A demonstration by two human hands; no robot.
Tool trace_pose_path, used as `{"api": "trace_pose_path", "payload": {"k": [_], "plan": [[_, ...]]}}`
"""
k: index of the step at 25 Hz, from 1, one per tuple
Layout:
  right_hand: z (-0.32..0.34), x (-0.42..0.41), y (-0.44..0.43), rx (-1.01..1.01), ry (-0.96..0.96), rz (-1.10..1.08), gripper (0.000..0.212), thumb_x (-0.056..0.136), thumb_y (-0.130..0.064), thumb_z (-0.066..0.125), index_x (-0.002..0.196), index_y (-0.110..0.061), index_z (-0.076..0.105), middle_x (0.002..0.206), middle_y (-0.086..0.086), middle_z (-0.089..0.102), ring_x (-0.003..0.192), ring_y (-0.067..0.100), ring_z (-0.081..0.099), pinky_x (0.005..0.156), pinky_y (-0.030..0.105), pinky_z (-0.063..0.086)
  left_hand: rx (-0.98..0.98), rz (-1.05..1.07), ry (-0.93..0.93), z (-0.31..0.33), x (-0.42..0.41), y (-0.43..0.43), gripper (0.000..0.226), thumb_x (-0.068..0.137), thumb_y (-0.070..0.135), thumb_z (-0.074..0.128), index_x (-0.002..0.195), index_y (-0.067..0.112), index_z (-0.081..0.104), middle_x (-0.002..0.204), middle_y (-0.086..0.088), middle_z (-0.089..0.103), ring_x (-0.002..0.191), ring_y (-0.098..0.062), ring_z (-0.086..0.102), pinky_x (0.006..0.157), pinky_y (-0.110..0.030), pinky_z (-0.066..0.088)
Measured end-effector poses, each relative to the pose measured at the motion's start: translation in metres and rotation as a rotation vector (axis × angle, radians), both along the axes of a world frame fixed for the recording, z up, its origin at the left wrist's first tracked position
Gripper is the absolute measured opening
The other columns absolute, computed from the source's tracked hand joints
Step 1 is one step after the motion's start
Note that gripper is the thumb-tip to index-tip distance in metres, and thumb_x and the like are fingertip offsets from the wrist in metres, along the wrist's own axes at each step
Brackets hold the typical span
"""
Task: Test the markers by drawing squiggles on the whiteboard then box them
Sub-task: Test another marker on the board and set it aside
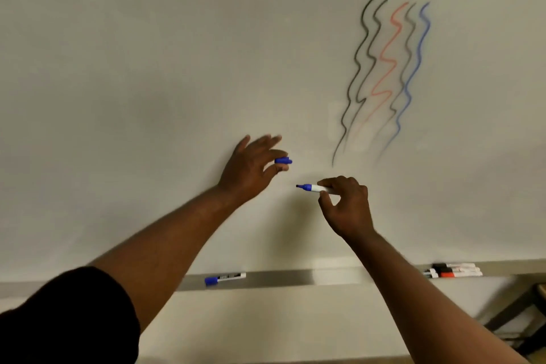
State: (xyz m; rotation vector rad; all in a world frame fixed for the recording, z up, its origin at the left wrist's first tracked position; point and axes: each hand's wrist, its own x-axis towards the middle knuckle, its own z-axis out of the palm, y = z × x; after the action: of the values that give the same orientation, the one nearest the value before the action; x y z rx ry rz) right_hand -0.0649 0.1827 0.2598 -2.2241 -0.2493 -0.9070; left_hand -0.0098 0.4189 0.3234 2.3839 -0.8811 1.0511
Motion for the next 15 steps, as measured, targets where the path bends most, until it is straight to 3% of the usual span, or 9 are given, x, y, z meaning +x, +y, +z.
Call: {"api": "trace_pose_path", "payload": {"k": [4,8,13,15], "plan": [[0.073,0.023,-0.012,0.082,-0.133,-0.072,0.025,0.085,-0.019,0.06,0.107,-0.025,0.07,0.089,-0.021,0.059,0.086,0.005,0.049,0.083,0.031,0.039,0.09,0.035,-0.306,0.104,0.034,0.0,0.035,0.093,0.049,0.057,0.115,0.026,0.072,0.149,0.0,0.047,0.143,-0.019,0.035,0.115,-0.053,0.025],[0.146,0.035,-0.019,0.203,-0.238,-0.118,0.024,0.091,-0.02,0.063,0.114,-0.023,0.069,0.095,-0.019,0.063,0.086,0.01,0.06,0.076,0.025,0.045,0.069,0.084,-0.405,0.176,0.057,-0.009,0.035,0.092,0.047,0.059,0.118,0.026,0.071,0.149,0.0,0.047,0.146,-0.023,0.031,0.116,-0.058,0.02],[0.209,0.046,-0.027,0.236,-0.39,-0.119,0.026,0.092,-0.029,0.066,0.116,-0.023,0.073,0.087,-0.01,0.067,0.079,0.011,0.062,0.069,0.027,0.048,0.016,0.17,-0.408,0.207,0.08,-0.032,0.034,0.094,0.04,0.061,0.124,0.026,0.068,0.149,0.001,0.047,0.147,-0.025,0.027,0.116,-0.064,0.011],[0.225,0.051,-0.029,0.231,-0.418,-0.148,0.026,0.092,-0.03,0.065,0.115,-0.023,0.073,0.083,-0.009,0.064,0.076,0.01,0.06,0.067,0.02,0.045,0.019,0.202,-0.46,0.204,0.088,-0.034,0.034,0.094,0.038,0.06,0.126,0.028,0.066,0.149,0.002,0.046,0.148,-0.025,0.025,0.116,-0.064,0.008]]}}
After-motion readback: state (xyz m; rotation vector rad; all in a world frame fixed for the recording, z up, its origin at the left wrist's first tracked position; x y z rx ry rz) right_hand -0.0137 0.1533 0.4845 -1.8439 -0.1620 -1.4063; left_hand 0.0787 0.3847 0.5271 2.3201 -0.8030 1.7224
